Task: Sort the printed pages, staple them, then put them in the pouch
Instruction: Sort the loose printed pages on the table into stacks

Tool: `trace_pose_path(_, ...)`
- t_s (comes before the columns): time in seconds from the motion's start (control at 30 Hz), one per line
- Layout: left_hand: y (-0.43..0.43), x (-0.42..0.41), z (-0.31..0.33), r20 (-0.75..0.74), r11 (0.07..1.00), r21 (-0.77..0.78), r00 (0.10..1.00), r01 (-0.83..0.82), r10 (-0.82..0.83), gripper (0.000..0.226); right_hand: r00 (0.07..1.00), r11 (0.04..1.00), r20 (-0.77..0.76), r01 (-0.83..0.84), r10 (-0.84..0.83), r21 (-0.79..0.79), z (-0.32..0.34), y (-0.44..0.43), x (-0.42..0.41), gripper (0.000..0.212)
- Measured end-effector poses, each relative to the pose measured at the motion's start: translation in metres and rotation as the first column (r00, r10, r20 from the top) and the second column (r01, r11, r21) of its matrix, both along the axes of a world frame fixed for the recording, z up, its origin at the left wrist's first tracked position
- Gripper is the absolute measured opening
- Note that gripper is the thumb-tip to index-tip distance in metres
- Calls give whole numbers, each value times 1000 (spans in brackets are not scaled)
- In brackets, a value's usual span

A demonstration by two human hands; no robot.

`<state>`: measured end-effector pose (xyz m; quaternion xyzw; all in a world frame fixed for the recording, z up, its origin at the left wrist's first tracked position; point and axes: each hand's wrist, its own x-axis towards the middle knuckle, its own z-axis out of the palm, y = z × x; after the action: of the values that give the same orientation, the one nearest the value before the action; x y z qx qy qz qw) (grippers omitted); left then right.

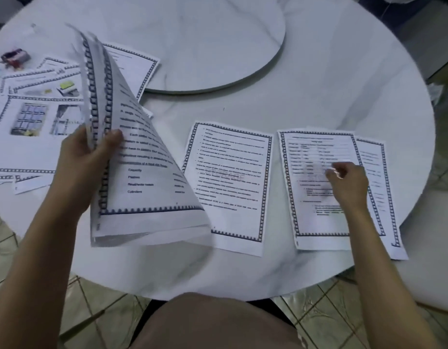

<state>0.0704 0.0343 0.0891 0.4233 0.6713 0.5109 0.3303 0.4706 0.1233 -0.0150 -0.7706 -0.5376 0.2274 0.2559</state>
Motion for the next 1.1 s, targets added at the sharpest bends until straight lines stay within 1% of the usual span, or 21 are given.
trace_pose_path(0.07,6,13,10,-5,999,41,1000,16,-16,14,996,994,55,77,-72,-83,-3,3,23,42)
trace_pose_path(0.13,10,22,18,18,996,88,1000,16,-18,14,984,971,131,146,-122,-191,-3,2,38,61)
trace_pose_path(0.23,17,31,22,45,991,137,999,4,-10,19,964,919,181,243,-193,-312,-1,0,56,90)
trace_pose_path(0.3,22,34,14,44,993,120,999,9,-14,16,953,896,201,286,-227,-341,-4,-2,68,98)
trace_pose_path(0.37,26,37,-2,24,998,42,998,52,-53,14,943,883,217,316,-251,-349,-7,-4,78,102)
trace_pose_path(0.47,25,43,-36,-37,985,-114,990,128,-133,21,931,869,218,354,-292,-347,-9,-8,87,105)
trace_pose_path(0.57,15,50,-67,-126,964,-235,980,123,-156,24,929,855,193,367,-316,-366,-12,-12,90,104)
trace_pose_path(0.6,12,50,-78,-132,959,-261,980,110,-148,22,929,857,189,367,-318,-363,-12,-12,91,103)
trace_pose_path(0.7,6,47,-104,-121,938,-338,985,74,-121,4,931,864,188,361,-313,-352,-11,-10,94,99)
trace_pose_path(0.77,2,47,-113,-111,928,-369,989,49,-96,8,933,864,189,355,-305,-357,-9,-8,95,95)
trace_pose_path(0.9,0,51,-118,-92,926,-376,994,14,-53,17,934,853,189,354,-303,-383,-7,-5,94,92)
trace_pose_path(1.1,-2,53,-123,-72,922,-388,997,-11,-19,16,940,860,149,342,-308,-378,-7,-1,90,87)
